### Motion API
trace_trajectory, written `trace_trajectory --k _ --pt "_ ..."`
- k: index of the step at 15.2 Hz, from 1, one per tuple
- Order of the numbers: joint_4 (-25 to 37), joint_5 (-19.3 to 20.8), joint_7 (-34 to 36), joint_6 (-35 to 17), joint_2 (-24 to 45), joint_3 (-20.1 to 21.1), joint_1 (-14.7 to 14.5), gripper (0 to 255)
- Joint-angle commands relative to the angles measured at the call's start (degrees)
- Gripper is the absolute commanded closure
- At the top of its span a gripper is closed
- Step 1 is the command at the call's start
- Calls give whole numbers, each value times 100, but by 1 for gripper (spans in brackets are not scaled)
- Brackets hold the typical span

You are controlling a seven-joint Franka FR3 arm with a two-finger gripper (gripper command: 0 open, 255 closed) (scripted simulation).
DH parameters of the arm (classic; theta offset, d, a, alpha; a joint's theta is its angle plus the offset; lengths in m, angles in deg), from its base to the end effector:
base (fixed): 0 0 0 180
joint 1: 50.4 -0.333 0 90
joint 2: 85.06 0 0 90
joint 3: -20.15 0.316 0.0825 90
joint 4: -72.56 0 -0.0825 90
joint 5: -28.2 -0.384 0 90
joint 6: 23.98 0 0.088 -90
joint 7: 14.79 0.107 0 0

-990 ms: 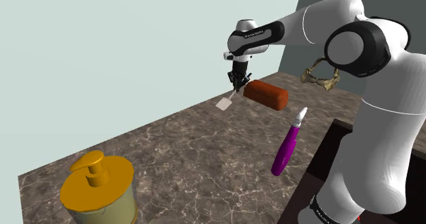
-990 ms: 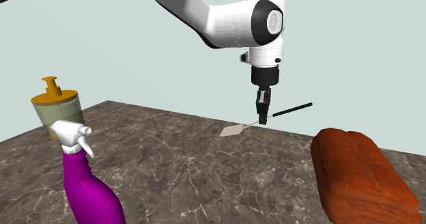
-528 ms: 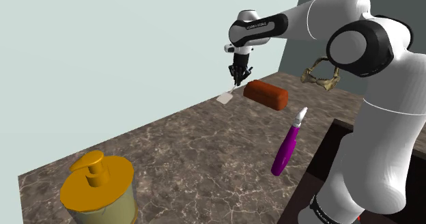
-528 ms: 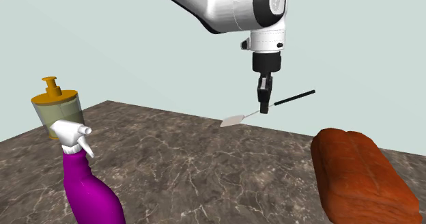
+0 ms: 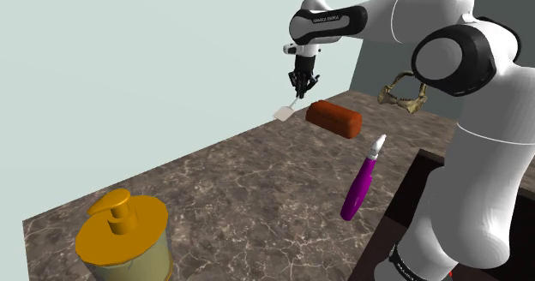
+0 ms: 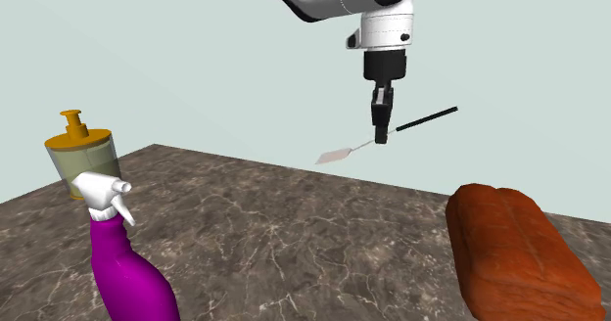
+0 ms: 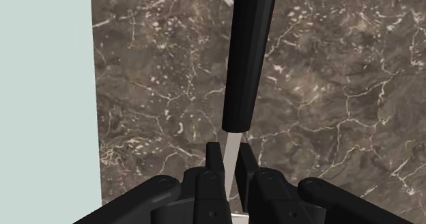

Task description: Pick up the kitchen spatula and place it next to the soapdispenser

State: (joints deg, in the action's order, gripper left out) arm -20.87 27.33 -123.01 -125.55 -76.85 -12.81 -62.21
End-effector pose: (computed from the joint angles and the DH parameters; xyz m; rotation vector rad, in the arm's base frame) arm 0.5695 -0.1983 0.5433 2.2403 2.1342 -0.0734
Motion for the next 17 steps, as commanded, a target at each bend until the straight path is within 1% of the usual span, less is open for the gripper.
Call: trace_trajectory --k 1,10,17 --pt "175 -5 -15 171 8 -6 11 255" --pt "1030 -82 -90 908 144 -31 82 255" --pt "1851 -212 -184 1534 368 -60 197 255"
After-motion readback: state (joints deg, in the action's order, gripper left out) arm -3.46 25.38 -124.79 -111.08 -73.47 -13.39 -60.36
